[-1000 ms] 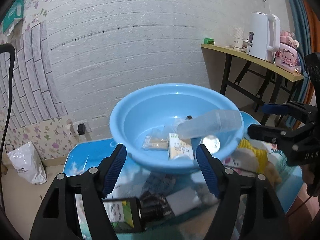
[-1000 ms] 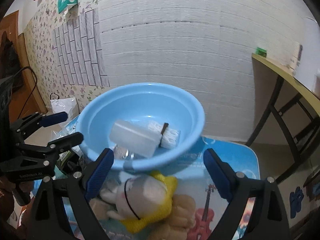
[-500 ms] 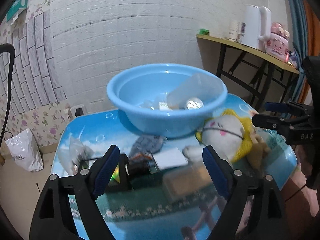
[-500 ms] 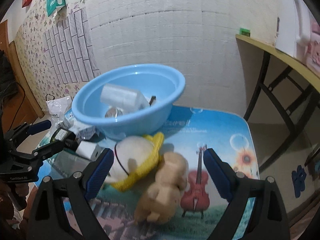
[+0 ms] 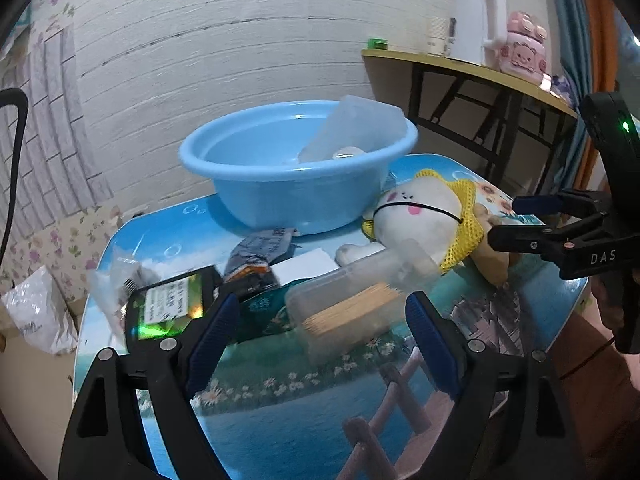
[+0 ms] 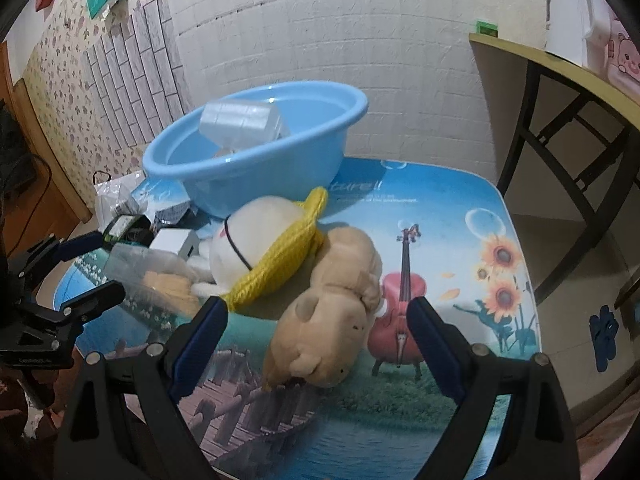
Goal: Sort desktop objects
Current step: 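Move the left gripper to the toothpick container while the right gripper approaches the tan plush bear, then grasp the clear toothpick container with the left gripper while the right gripper grasps the tan plush bear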
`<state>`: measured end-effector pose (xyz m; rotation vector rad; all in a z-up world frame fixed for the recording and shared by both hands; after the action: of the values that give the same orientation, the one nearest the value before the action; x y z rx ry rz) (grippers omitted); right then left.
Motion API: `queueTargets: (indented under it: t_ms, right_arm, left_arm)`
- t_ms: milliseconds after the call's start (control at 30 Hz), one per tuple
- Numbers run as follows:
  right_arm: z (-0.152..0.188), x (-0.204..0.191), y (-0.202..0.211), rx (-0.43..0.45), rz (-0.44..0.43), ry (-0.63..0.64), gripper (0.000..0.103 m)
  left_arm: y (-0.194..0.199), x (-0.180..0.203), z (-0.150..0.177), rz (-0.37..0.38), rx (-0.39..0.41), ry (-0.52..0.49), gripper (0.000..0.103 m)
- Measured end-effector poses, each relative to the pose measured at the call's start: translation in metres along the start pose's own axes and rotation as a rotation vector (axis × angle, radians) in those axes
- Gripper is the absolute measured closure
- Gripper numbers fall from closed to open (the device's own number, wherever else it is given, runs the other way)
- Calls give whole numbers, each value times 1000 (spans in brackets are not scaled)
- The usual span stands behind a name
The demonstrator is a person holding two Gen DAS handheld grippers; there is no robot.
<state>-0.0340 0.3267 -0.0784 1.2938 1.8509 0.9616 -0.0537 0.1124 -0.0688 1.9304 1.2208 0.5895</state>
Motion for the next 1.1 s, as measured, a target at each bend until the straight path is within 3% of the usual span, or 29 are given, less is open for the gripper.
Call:
queueTargets:
  t_ms: [200,300,400,433,467,500,567,767,967,1100]
  right_arm:
    - [4,1,-12,-43,6,-2,10]
    - [7,4,-16,-59,5,-30,11]
    - [8,4,-19,-68,-11,-39,26]
    - [9,3,-19,-74,-16,-32,39]
    - [10,3,-19,-79,-26,-26,50]
    - [10,3,-19,-84,-39,-26,50]
    - [10,5,-17,-79,-40,-29,50]
    - [13,11,-10,-71,-32,-39,51]
    - [19,17,-3,-69,-10,-41,51]
    - [23,20,1,-68,1,-33,51]
  left_arm:
    - [-11,10,-6,4,15,-78,18]
    - [-16,15,-8,1,24,-101,12]
    - [-18,20,-9,21,22,-120,13]
    - [-17,21,-9,37,25,-121,13]
    - [-15,21,-8,57,28,-121,15]
    - [-14,21,-8,63,30,-120,18]
    - [-11,20,-7,44,31,-120,35]
    - [-1,10,0,79,19,-96,53]
    - [14,7,17,80,6,-96,64]
    - [24,4,28,54,-11,-97,65]
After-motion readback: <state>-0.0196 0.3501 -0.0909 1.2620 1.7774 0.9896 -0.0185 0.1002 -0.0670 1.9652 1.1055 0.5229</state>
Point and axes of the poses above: each gripper's, at about its wrist camera, not at the fingertips, and y roughly against the way its jaws point, x to its right, z to its underside, the point moved 3 cm from there along -y, roughly the way its jaws point, and after that the axes turned 12 degrees about -x, right-handed, at the moved point
